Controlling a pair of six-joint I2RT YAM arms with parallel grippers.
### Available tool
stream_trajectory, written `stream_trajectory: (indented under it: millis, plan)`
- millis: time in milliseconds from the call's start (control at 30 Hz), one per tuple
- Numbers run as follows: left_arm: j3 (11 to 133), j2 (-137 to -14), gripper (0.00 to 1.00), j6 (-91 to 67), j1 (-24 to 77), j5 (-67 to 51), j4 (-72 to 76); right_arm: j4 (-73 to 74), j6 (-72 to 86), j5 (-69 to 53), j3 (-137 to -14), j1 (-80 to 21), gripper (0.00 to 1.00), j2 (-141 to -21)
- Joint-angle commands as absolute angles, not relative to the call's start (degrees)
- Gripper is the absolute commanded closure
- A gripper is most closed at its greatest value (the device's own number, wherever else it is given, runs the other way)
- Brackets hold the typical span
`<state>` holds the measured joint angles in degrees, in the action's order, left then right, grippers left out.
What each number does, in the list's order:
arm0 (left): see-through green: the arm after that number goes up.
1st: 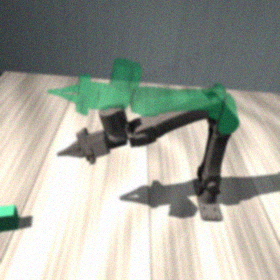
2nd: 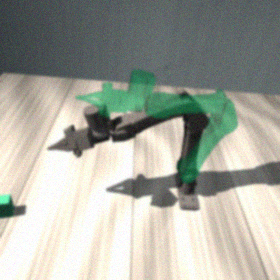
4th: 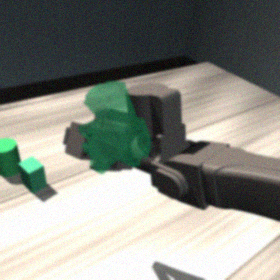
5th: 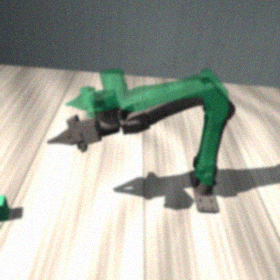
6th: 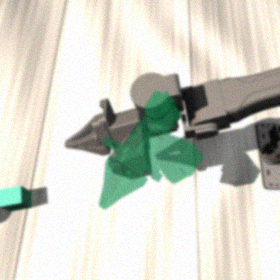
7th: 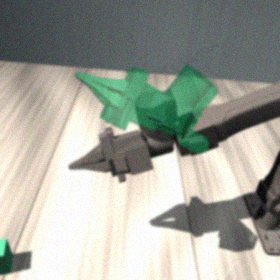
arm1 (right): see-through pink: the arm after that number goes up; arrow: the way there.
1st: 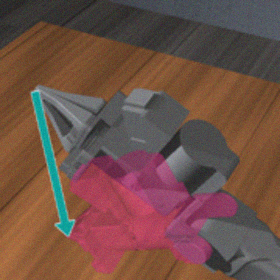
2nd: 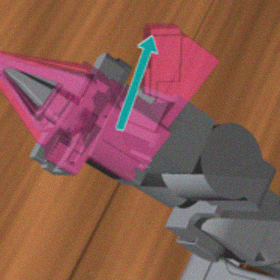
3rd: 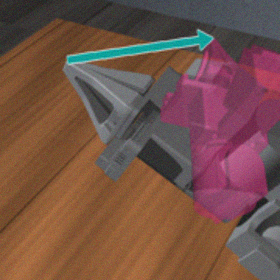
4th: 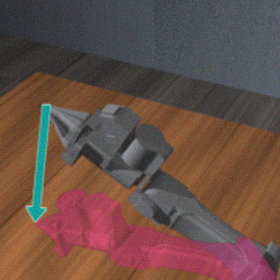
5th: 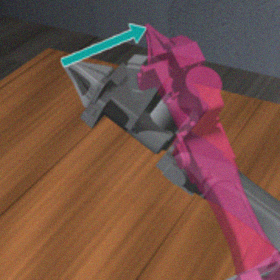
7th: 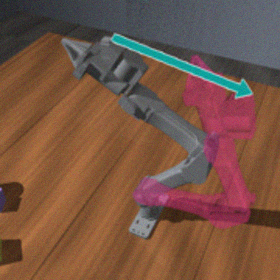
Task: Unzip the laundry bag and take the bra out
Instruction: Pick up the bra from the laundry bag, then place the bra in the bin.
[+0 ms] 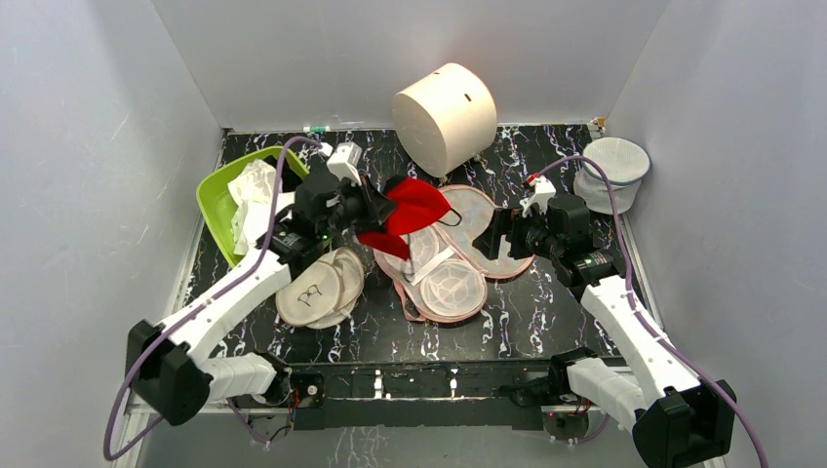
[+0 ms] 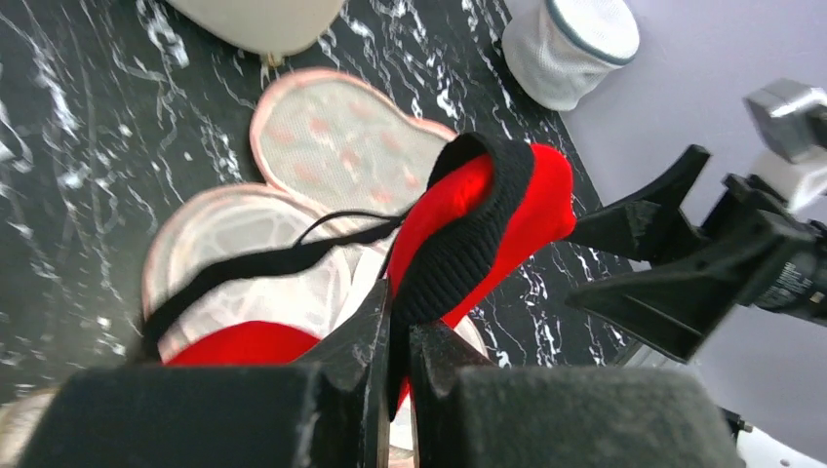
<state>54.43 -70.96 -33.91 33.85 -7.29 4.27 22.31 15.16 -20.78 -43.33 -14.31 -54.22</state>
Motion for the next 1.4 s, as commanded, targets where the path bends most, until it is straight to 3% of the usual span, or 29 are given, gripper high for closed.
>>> stream_trajectory:
  millis: [0,300,433,667,1000,1367]
  plan:
    - [62.28,-63.9,1.0,-22.21,33.52,-2.56,-11.41,19.68,15.09,-21.14,-43.51,-14.5,0.02,-52.8]
    - [85.03,-68.46,1.0,-18.29,31.02,13.07,-35.33,19.49,15.18,-21.3,-43.42,-14.5,0.02,-53.41]
    - [89.67,-69.93,1.0,-20.92,28.28,24.27,-37.83,19.49,15.17,-21.31,-43.42,-14.47,0.02,-53.35]
    - [92.54,-70.17,1.0,-22.16,23.67,30.03,-39.21,19.34,15.14,-21.94,-43.42,-14.54,0.02,-53.38]
    - [84.81,-72.19,1.0,-26.79,-0.32,1.98,-38.31,19.23,15.16,-22.25,-43.33,-14.53,0.02,-53.68]
    - [76.0,-80.45,1.0,-34.27,-14.53,-10.88,-25.41,19.4,15.15,-21.99,-43.41,-14.54,0.02,-54.55]
